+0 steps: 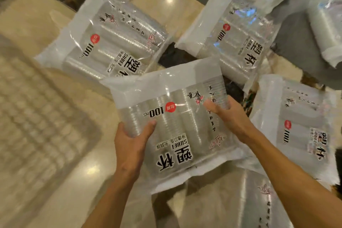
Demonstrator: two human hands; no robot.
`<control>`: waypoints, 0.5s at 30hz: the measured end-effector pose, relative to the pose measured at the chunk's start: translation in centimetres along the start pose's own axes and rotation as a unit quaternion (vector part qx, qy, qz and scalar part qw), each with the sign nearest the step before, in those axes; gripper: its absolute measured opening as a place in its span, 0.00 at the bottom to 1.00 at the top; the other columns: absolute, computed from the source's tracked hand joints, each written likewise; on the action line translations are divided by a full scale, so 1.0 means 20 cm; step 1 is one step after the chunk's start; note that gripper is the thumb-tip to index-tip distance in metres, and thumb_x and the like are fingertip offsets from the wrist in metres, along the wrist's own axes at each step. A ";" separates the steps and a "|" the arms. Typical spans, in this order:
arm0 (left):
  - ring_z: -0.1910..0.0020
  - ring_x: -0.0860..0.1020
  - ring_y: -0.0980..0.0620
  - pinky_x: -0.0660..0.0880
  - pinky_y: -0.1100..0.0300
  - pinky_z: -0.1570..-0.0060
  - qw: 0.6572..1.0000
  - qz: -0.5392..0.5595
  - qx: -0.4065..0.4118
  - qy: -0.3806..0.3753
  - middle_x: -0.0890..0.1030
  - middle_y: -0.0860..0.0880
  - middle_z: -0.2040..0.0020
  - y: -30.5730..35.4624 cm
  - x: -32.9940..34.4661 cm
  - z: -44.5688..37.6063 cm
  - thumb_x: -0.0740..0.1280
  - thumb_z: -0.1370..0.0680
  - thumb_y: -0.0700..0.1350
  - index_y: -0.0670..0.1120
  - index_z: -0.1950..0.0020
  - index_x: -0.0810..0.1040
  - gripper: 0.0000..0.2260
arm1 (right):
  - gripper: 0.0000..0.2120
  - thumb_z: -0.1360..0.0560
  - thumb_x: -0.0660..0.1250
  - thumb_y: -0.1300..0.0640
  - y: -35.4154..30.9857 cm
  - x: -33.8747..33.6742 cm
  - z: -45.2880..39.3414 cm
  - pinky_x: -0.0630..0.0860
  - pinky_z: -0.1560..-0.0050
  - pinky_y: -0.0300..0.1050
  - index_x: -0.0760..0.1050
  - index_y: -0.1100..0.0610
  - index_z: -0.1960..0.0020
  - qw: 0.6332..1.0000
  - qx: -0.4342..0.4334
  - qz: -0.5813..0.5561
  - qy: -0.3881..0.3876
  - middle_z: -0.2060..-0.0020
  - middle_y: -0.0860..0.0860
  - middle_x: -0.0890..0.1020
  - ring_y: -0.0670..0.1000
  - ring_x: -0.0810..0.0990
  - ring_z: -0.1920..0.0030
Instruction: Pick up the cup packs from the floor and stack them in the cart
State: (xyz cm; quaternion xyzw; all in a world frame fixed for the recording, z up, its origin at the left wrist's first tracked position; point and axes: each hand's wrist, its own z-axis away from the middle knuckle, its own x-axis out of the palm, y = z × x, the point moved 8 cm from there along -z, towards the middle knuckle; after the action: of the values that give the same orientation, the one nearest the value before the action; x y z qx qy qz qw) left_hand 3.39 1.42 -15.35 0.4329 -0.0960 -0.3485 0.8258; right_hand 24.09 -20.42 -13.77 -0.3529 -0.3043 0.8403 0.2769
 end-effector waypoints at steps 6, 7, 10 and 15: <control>0.47 0.85 0.47 0.80 0.40 0.42 0.999 0.043 0.024 -0.005 0.86 0.48 0.47 0.68 -0.20 0.26 0.83 0.38 0.59 0.46 0.39 0.79 0.33 | 0.50 0.44 0.75 0.20 -0.67 -0.26 0.31 0.78 0.40 0.51 0.77 0.53 0.35 1.000 -0.010 0.004 0.026 0.45 0.44 0.85 0.48 0.84 0.45; 0.45 0.84 0.44 0.79 0.39 0.42 0.998 0.050 0.033 -0.006 0.85 0.45 0.45 0.85 -0.25 0.33 0.82 0.38 0.60 0.47 0.38 0.79 0.34 | 0.49 0.42 0.75 0.21 -0.84 -0.31 0.39 0.75 0.38 0.49 0.75 0.52 0.33 0.999 -0.020 0.007 0.024 0.43 0.43 0.83 0.46 0.82 0.43; 0.42 0.84 0.48 0.78 0.43 0.38 0.995 0.067 0.068 -0.019 0.86 0.50 0.43 1.41 -0.41 0.58 0.81 0.37 0.60 0.51 0.35 0.79 0.33 | 0.47 0.36 0.74 0.22 -1.39 -0.51 0.65 0.74 0.37 0.51 0.75 0.52 0.29 0.997 -0.062 0.027 0.026 0.36 0.45 0.81 0.48 0.81 0.39; 0.43 0.85 0.52 0.76 0.49 0.37 0.986 0.083 0.140 -0.037 0.87 0.53 0.44 2.47 -0.76 1.13 0.80 0.31 0.55 0.51 0.34 0.79 0.28 | 0.41 0.37 0.74 0.22 -2.45 -0.79 1.18 0.79 0.40 0.51 0.80 0.49 0.35 0.992 -0.127 0.008 0.021 0.43 0.44 0.86 0.44 0.85 0.44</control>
State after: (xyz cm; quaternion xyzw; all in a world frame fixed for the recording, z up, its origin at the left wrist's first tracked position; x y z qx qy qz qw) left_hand 6.05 15.60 39.11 0.5216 -0.2093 -0.2778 0.7791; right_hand 27.86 -6.22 41.00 -0.4054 -0.3999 0.7895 0.2290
